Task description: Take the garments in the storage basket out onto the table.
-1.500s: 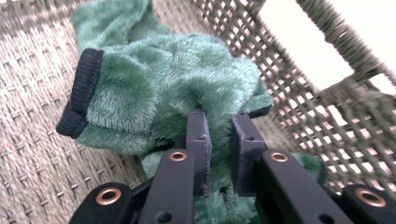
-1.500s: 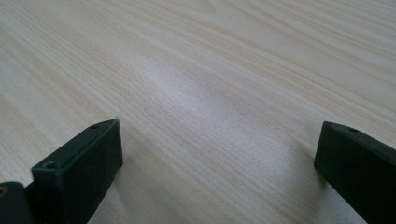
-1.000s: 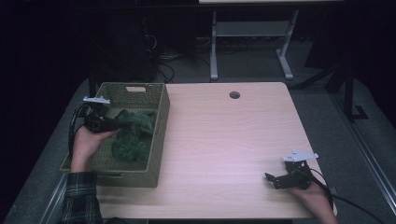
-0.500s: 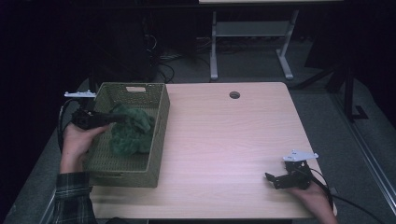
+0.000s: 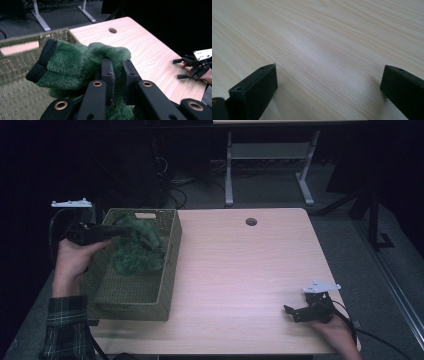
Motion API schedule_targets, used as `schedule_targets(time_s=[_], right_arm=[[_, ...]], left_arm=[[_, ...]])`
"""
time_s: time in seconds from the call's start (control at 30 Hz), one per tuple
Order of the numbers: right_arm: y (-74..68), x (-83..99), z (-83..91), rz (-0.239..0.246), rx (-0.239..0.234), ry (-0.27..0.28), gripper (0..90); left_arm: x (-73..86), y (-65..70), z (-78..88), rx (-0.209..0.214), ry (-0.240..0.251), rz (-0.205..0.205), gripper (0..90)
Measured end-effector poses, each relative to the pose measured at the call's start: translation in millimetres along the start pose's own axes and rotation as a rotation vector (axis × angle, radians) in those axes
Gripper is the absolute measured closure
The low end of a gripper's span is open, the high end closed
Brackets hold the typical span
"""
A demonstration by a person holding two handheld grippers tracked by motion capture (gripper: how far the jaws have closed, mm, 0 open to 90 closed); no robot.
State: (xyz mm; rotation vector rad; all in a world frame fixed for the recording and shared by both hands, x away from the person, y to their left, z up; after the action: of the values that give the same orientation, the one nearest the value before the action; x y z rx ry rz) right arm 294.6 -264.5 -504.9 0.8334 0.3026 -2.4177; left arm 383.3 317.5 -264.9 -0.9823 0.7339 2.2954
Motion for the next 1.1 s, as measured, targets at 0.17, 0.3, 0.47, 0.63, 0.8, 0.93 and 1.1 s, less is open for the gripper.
schedule_targets(time_s=[0.17,0.3,0.47,0.63,0.8,0.93,1.1], right_arm=[[0.0,0.0,0.0,0.0,0.0,0.0,0.8],[-0.1,0.0,0.0,-0.001,0.0,0.0,0.8],[0.0,0.0,0.0,0.0,0.0,0.0,0.8],[0.0,0.0,0.0,0.0,0.0,0.0,0.7],[0.0,0.0,0.0,0.0,0.0,0.0,0.7],[0.0,0.0,0.0,0.0,0.0,0.0,0.8],[0.0,0.0,0.0,0.0,0.0,0.0,0.8]], left_arm=[[-15.9,7.8,9.2,-0.002,0.026,-0.026,82.1],[-25.7,13.4,14.5,0.008,0.051,-0.04,82.5],[-33.0,21.2,13.8,0.022,0.059,-0.057,82.6],[-36.4,30.2,7.8,0.043,0.059,-0.081,82.7],[-41.2,40.3,1.7,0.075,0.071,-0.103,82.7],[-46.9,54.7,-8.3,0.109,0.072,-0.133,82.7],[-53.5,68.5,-18.4,0.131,0.069,-0.159,82.7]])
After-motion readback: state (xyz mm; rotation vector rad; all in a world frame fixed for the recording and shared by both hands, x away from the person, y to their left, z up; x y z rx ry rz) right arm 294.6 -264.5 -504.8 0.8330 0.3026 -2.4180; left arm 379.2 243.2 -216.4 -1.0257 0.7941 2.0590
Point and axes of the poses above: each handheld gripper's, and its own axes: z roughly backward along the jaws, x roughly out of its underside, y roughly to its right, the point moved 3 cm from there along -z, roughly forward along the jaws, and after that the axes turned 6 degrees about -y, right-handed, at the moved point
